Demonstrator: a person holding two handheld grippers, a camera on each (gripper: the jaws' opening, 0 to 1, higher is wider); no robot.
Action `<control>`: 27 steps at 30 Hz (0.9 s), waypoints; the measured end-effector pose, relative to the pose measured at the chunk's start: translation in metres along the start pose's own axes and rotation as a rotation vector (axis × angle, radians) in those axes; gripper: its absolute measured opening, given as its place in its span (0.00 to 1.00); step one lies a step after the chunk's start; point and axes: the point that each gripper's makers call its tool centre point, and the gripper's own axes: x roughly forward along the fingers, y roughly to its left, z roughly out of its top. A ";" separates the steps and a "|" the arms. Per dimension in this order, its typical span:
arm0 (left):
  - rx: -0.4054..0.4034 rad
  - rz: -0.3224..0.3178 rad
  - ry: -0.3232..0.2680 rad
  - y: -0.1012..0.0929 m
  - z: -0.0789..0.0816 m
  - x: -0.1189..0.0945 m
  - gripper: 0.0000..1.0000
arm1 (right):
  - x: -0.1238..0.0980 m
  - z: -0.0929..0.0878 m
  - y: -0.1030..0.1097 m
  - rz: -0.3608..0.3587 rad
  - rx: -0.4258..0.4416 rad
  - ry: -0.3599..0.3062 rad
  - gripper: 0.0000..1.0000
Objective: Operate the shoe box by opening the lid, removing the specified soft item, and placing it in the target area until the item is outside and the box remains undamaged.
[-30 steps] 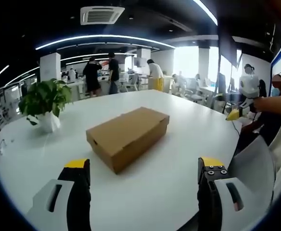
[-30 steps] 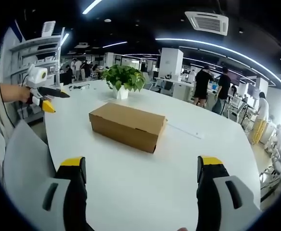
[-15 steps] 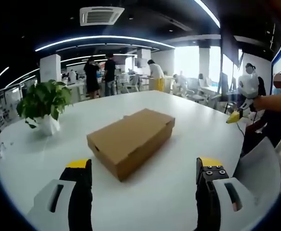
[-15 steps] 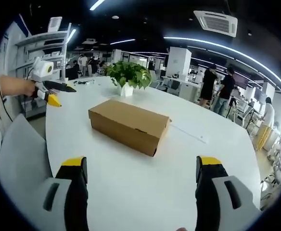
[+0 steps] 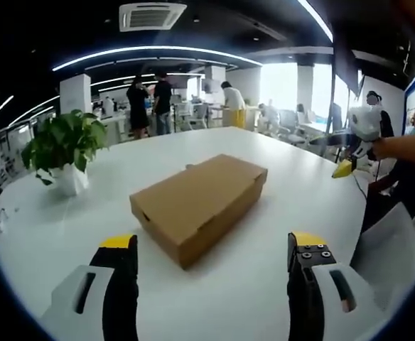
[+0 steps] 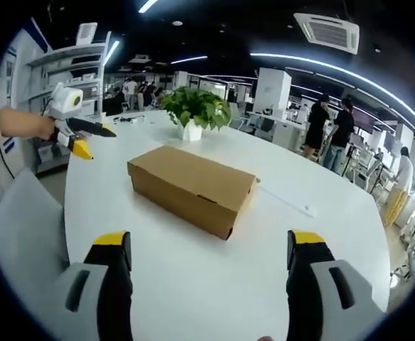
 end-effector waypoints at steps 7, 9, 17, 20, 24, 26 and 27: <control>-0.011 0.008 0.007 0.006 0.000 0.012 0.86 | 0.014 0.002 -0.006 0.023 -0.016 -0.005 0.82; -0.012 0.008 0.010 0.008 0.000 0.015 0.85 | 0.019 0.002 -0.009 0.029 -0.025 0.003 0.81; 0.006 0.018 0.024 0.015 -0.001 0.032 0.82 | 0.038 -0.001 -0.019 0.050 -0.042 0.015 0.77; 0.006 0.025 0.027 0.018 -0.001 0.039 0.80 | 0.046 0.001 -0.021 0.064 -0.050 0.003 0.74; 0.005 0.032 0.034 0.022 -0.003 0.049 0.79 | 0.057 0.000 -0.025 0.070 -0.049 0.006 0.71; 0.007 0.038 0.037 0.025 -0.004 0.055 0.78 | 0.063 -0.002 -0.027 0.075 -0.048 0.014 0.70; 0.006 0.044 0.039 0.026 -0.004 0.057 0.78 | 0.066 -0.003 -0.027 0.077 -0.050 0.017 0.70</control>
